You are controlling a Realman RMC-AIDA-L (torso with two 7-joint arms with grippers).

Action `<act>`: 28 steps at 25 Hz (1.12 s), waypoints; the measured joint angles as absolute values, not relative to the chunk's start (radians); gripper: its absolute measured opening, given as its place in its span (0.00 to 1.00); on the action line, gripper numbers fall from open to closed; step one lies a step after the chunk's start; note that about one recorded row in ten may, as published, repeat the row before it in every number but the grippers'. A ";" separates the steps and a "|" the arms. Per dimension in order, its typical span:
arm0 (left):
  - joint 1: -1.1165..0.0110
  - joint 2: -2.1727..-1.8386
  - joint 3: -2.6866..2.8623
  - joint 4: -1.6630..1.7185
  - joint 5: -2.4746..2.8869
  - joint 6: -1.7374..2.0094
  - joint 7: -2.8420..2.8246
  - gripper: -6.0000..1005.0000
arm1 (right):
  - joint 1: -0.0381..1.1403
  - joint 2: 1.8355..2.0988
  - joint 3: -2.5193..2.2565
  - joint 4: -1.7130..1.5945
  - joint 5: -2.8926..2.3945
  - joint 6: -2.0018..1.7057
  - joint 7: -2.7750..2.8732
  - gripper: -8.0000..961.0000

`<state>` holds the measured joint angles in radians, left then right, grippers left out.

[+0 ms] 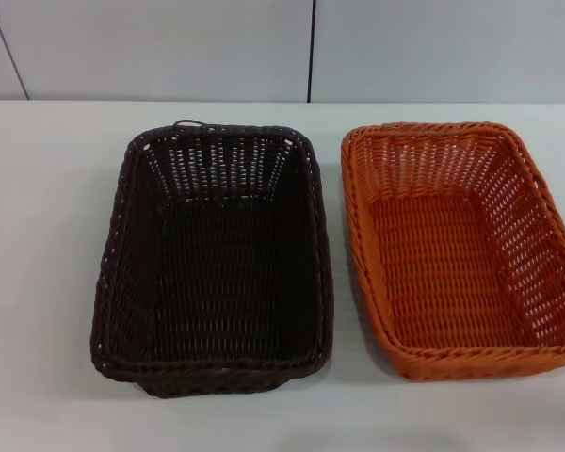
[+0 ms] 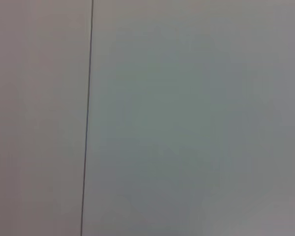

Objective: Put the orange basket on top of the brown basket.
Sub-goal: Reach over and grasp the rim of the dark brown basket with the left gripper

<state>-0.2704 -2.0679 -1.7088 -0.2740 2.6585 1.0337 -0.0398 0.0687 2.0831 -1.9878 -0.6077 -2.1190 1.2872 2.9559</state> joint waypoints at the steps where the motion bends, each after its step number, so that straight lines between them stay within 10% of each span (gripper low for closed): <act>1: -0.271 -2.068 -1.709 -0.274 2.658 1.034 -0.040 0.80 | 0.069 2.083 -1.988 -0.607 -2.118 1.287 2.956 0.78; 15: -0.253 -2.026 -1.582 -0.445 2.681 0.837 -0.050 0.78 | 0.076 2.082 -1.988 -0.607 -2.117 1.283 2.956 0.78; 21: -0.097 -1.970 -1.603 -1.152 2.818 0.097 -0.046 0.77 | 0.081 2.079 -1.988 -0.609 -2.108 1.246 2.956 0.78; 28: -0.139 -2.022 -1.727 -1.584 2.819 -0.626 0.148 0.76 | 0.102 2.074 -1.976 -0.605 -2.106 1.166 2.956 0.78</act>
